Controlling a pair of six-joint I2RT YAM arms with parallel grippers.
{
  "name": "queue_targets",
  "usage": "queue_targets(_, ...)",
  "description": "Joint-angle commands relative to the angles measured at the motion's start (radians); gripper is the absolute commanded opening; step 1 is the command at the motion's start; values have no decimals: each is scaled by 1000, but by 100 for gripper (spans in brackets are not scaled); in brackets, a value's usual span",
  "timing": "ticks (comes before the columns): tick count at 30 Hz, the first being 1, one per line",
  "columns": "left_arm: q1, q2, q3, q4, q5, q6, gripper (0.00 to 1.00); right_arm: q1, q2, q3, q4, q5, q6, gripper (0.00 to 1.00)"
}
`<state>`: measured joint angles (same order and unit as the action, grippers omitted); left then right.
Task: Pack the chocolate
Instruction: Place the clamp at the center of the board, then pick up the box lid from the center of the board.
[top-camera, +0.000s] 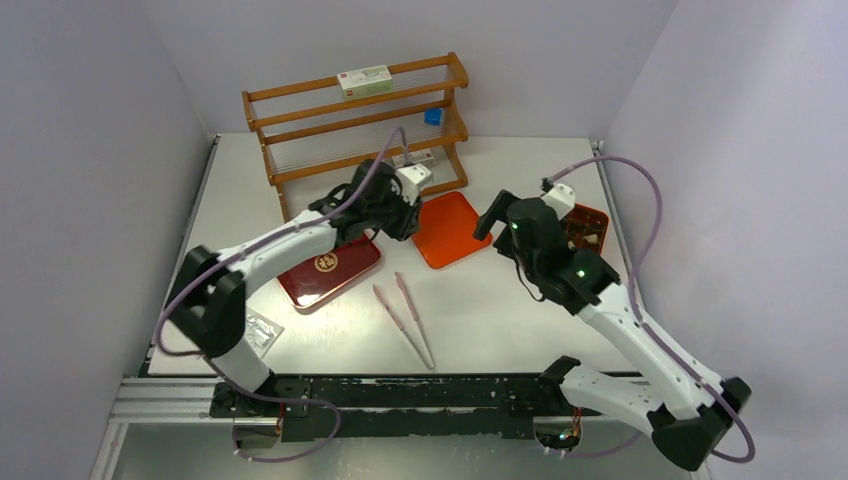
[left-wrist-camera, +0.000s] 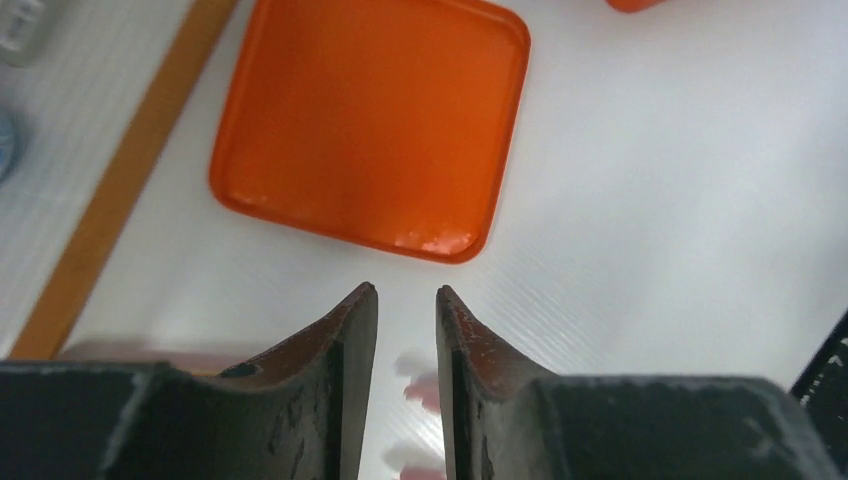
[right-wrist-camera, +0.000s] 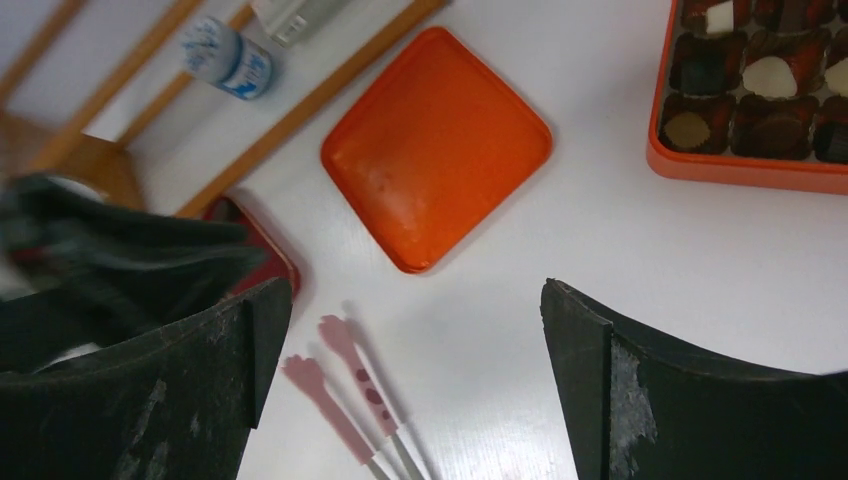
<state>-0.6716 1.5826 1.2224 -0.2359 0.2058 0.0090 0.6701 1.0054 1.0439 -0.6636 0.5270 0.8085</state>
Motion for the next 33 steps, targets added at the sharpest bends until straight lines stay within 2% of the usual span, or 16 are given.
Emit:
queue_targets(1, -47, 131, 65, 111, 39, 28, 33, -8, -116, -50, 22, 11, 34, 100)
queue_targets(5, -94, 276, 123, 165, 50, 42, 33, -8, -198, -103, 38, -64, 64, 100)
queue_targets(11, -161, 444, 247, 133, 2, 61, 36, -9, -272, -105, -28, -38, 54, 100)
queue_targets(22, -190, 522, 248, 149, -74, 96, 37, -8, -306, -95, -47, -48, 48, 100)
queue_targets(33, -190, 564, 258, 137, -56, 121, 35, -7, -309, -102, -45, -26, 40, 100)
